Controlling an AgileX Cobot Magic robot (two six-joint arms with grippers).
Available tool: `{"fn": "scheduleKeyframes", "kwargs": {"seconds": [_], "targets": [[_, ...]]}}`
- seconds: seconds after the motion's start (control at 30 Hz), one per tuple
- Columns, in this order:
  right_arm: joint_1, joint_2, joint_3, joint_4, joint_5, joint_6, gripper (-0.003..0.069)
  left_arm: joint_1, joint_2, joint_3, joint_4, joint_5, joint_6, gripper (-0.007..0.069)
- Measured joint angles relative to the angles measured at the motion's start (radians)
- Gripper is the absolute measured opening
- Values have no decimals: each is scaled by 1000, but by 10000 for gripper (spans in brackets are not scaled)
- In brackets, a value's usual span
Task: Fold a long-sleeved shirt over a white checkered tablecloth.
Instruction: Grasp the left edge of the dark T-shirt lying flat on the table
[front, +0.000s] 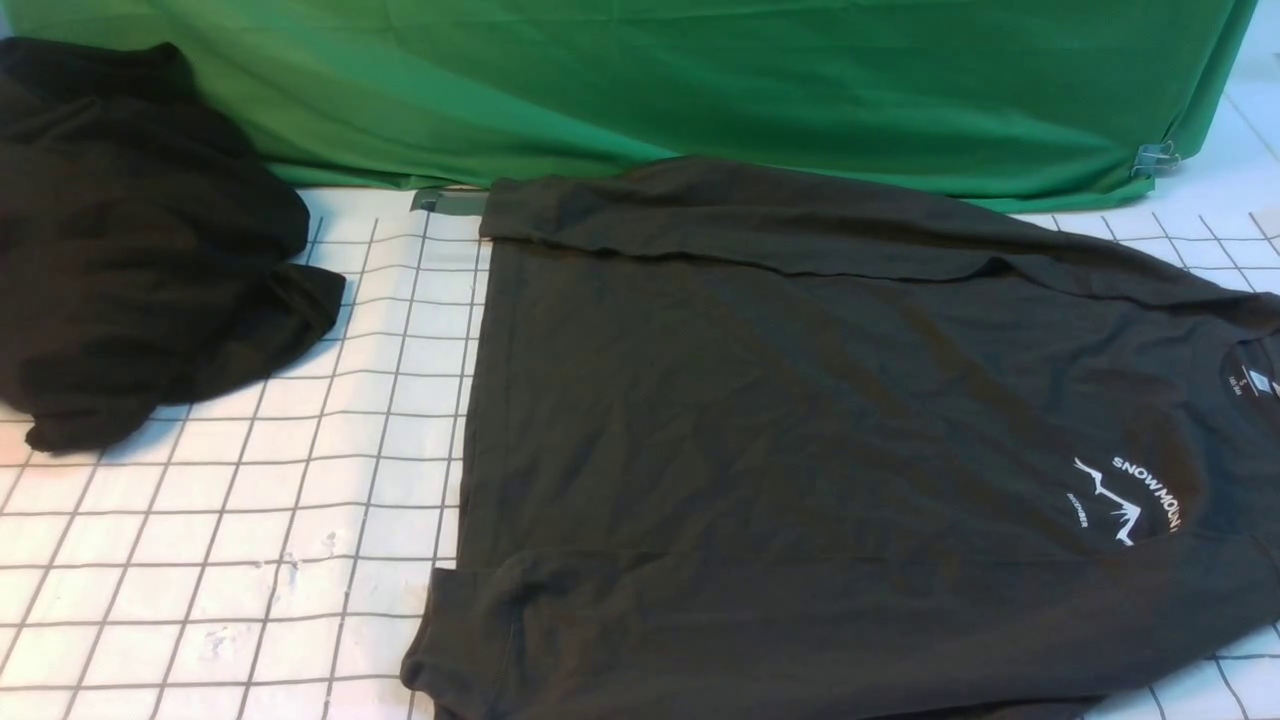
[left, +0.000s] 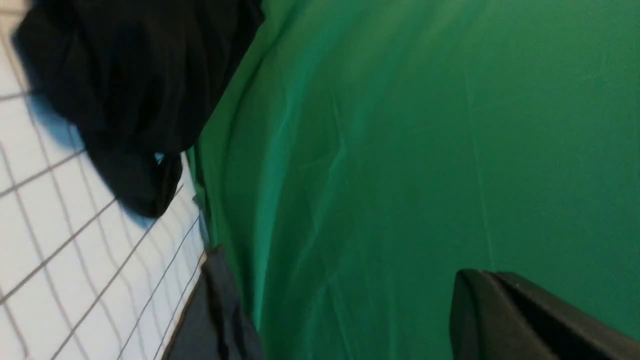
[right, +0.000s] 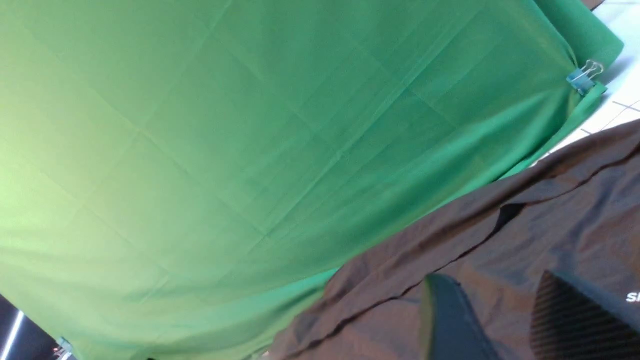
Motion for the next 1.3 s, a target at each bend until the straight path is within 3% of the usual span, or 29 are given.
{"fn": "scheduleKeyframes", "kwargs": {"seconds": [0.03, 0.1, 0.13, 0.17, 0.2, 0.27, 0.33, 0.37, 0.47, 0.53, 0.73, 0.93, 1.07, 1.17, 1.3], "targets": [[0, 0, 0, 0, -2, 4, 226, 0, 0, -20, 16, -6, -1, 2], [0, 0, -9, -4, 0, -15, 154, 0, 10, -154, 176, -34, 29, 2], [0, 3, -28, -8, 8, -42, 110, 0, 33, -222, 260, -32, 43, 2], [0, 6, -39, -10, 9, -56, 91, 0, 33, -222, 260, -32, 43, 2], [0, 26, -89, -13, 16, -122, 43, 0, 87, -324, 366, 1, 54, 2], [0, 65, -164, -16, 35, -217, 22, 0, 188, -462, 475, 107, 68, 2], [0, 168, -316, -19, 157, -432, 13, 0, 377, -642, 544, 357, 173, 2], [0, 176, -341, -19, 186, -448, 13, 0, 425, -666, 545, 401, 196, 2], [0, 317, -508, -25, 443, -647, 12, 0, 627, -783, 486, 674, 384, 2], [0, 462, -624, -50, 695, -753, 12, 0, 872, -836, 340, 932, 616, 2], [0, 725, -699, -143, 1129, -825, 22, -12, 1300, -842, 166, 1295, 873, 2], [0, 831, -699, -139, 1221, -826, 35, -98, 1484, -843, 211, 1253, 876, 14], [0, 836, -699, -131, 1182, -826, 43, -217, 1543, -848, 344, 1071, 743, 69], [0, 836, -699, -124, 1155, -826, 50, -310, 1578, -870, 525, 956, 609, 162], [0, 836, -699, -122, 1143, -826, 59, -367, 1603, -893, 564, 844, 566, 287]]}}
